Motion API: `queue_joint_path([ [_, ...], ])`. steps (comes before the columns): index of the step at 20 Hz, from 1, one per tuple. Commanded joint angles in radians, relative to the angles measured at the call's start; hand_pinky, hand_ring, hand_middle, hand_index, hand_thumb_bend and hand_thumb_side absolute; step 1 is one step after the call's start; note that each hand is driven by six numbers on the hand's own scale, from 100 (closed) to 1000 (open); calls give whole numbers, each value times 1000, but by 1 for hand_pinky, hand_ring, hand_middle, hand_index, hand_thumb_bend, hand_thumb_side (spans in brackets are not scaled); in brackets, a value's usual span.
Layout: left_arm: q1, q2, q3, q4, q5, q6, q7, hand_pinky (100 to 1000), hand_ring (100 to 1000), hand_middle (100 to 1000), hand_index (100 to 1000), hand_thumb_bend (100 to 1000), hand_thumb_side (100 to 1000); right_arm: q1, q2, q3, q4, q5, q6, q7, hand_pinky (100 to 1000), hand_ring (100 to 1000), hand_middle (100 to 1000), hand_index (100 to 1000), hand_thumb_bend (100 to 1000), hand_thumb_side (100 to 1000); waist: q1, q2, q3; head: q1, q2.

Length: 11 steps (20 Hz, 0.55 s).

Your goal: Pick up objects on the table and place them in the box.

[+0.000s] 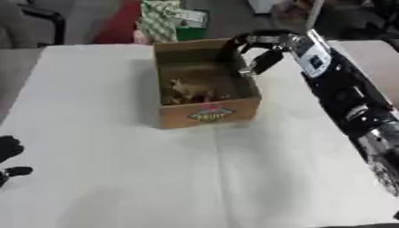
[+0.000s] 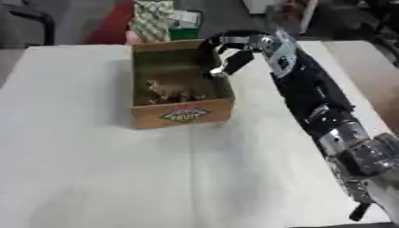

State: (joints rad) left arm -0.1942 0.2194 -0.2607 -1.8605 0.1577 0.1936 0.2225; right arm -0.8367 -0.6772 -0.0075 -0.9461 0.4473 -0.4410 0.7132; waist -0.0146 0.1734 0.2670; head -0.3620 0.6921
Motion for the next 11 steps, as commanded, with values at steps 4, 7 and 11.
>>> queue_joint_path([
  [4,-7,12,16,-17,-5,-7,8,579,780,670,721,100,805,68,-96,-59,-128,-112,7,-62,834,930,887,955,295,479,3,-8,-14,18,-17],
  [7,-7,12,18,-17,-5,-8,12,579,780,670,721,100,805,117,-110,-89,-170,-166,37,-116,818,920,875,950,265,466,7,-6,-25,24,-19],
  [11,-5,10,23,-18,-5,-9,18,579,780,669,720,100,805,183,-101,-151,-229,-233,86,-183,752,877,835,929,154,455,10,-7,-44,32,-22],
])
